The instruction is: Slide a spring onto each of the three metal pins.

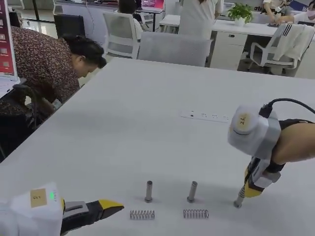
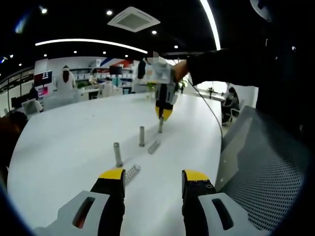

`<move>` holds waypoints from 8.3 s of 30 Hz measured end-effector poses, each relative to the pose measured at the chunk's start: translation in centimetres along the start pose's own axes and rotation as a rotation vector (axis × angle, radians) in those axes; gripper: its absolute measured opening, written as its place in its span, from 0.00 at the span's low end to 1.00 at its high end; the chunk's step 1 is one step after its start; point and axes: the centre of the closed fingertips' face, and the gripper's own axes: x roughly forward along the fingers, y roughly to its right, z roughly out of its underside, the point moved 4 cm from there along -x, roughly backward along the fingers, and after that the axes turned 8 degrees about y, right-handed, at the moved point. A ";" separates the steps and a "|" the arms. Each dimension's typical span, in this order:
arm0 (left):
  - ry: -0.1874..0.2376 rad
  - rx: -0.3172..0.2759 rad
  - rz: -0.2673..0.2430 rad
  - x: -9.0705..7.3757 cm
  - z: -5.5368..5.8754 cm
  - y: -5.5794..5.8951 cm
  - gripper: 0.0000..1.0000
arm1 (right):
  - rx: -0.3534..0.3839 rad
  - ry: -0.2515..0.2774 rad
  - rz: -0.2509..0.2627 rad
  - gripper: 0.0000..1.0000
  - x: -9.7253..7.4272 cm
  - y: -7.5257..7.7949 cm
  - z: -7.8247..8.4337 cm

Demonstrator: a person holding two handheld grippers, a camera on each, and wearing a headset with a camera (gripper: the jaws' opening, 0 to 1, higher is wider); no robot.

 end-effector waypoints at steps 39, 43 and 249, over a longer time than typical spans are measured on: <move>-0.005 -0.004 0.007 0.2 0.1 0.1 0.40 | 0.013 0.038 0.012 0.25 3.1 -1.1 1.4; -0.004 -0.003 0.009 0.3 0.0 0.1 0.40 | 0.028 0.057 0.022 0.27 2.8 -1.1 1.8; -0.010 0.155 0.300 4.3 -2.5 5.0 0.02 | -0.303 0.646 -0.055 0.09 -1.5 -15.6 -9.8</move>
